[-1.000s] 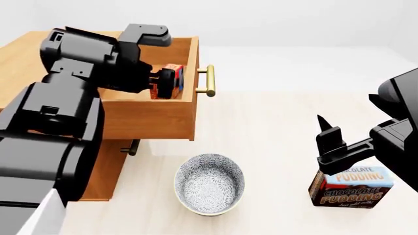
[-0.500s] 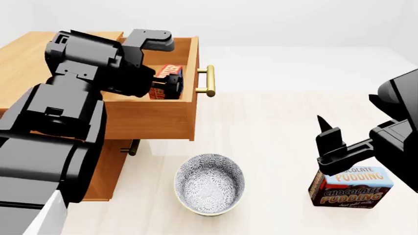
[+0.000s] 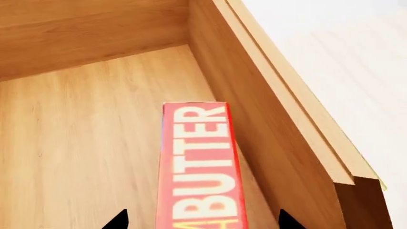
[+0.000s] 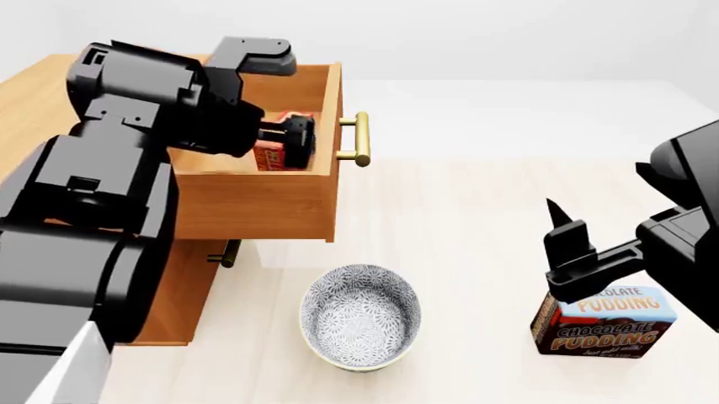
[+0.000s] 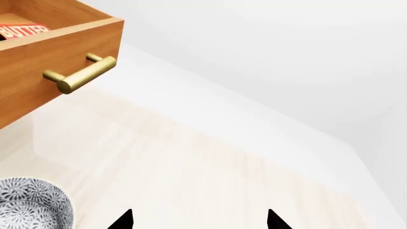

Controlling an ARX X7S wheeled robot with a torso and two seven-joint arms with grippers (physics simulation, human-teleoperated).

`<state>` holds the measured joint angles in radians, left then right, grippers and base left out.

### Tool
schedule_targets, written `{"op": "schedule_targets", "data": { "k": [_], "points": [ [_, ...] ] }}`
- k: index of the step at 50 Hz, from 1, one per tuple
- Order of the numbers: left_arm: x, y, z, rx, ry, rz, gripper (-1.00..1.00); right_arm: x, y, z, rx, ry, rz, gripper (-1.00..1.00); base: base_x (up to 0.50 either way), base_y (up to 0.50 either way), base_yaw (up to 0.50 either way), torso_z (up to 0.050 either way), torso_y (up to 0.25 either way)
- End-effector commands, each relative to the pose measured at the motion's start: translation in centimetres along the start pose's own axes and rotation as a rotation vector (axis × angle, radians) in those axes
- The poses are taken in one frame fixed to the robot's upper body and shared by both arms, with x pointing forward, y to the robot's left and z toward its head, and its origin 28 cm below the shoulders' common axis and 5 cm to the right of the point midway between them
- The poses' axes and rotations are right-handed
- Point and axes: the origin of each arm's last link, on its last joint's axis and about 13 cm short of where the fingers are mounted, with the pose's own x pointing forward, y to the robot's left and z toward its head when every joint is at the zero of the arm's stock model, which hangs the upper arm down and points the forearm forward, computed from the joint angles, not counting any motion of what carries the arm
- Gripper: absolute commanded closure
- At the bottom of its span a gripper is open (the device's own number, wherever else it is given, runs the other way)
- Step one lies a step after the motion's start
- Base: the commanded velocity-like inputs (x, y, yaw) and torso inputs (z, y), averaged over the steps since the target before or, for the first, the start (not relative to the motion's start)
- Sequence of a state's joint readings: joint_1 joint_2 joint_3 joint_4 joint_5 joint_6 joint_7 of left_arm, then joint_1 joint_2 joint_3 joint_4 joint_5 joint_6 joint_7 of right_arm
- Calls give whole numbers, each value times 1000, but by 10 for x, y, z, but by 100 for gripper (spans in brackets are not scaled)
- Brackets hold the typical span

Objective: Put the butter at the back in the top drawer of the cabinet and close it.

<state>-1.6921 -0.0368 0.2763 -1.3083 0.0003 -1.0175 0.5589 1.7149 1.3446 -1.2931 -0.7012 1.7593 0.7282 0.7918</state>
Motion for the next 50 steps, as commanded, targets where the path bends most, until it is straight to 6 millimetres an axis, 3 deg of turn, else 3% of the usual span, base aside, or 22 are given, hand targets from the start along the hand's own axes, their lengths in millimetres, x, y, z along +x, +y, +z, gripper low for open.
{"op": "schedule_targets", "data": {
  "k": [1,19,26,37,50],
  "points": [
    [-7,2,6,11,-20,39,-100,0,1,0,-4,0,-1,-100,0,0,0,0,0],
    [-24,5,21,6,-85,30,-100,0,1,0,-6,-2,-1,-100,0,0,0,0,0],
    [-37,2,36,18,-147,19,-100,-1,1,1,-7,-5,-3,-100,0,0,0,0,0],
    [-52,-19,59,102,-191,52,-100,-5,1,1,-11,-11,-8,-100,0,0,0,0,0],
    [-72,-51,76,131,-202,289,-100,-9,1,2,-2,-21,-14,-100,0,0,0,0,0]
  ]
}}
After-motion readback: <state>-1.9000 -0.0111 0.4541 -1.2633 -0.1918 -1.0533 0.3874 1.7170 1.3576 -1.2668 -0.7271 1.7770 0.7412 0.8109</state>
